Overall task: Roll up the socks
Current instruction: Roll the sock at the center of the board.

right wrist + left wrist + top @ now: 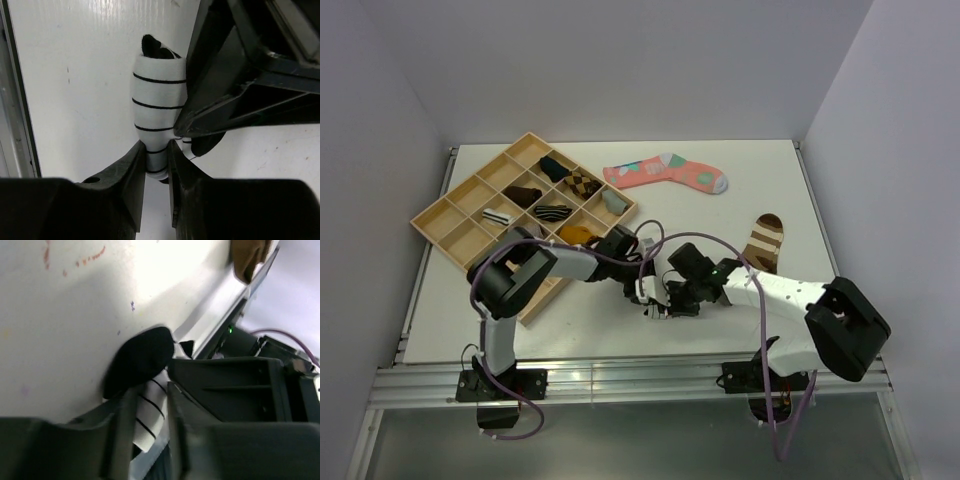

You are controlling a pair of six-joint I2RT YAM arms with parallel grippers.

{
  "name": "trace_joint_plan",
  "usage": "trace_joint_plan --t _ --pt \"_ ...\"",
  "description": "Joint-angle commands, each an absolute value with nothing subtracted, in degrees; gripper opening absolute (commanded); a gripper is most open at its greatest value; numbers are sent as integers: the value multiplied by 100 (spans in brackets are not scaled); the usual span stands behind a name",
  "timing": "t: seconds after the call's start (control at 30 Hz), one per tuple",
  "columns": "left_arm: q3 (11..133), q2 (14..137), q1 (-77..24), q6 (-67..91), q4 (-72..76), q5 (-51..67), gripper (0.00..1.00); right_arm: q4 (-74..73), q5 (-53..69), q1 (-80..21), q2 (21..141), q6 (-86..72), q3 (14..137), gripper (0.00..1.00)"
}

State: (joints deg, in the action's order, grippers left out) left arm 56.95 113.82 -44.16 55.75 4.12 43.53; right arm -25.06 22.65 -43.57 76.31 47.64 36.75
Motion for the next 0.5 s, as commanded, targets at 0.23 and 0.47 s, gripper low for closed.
trace_joint_plan --t 0.23,0.47 --pt "4098 9477 -4403 5564 2100 2102 42 -3260 2855 -3938 8551 4570 4279 19" --pt "3288 8404 -4482 4774 2531 1161 41 -4129 3277 -3455 9350 4825 4939 19"
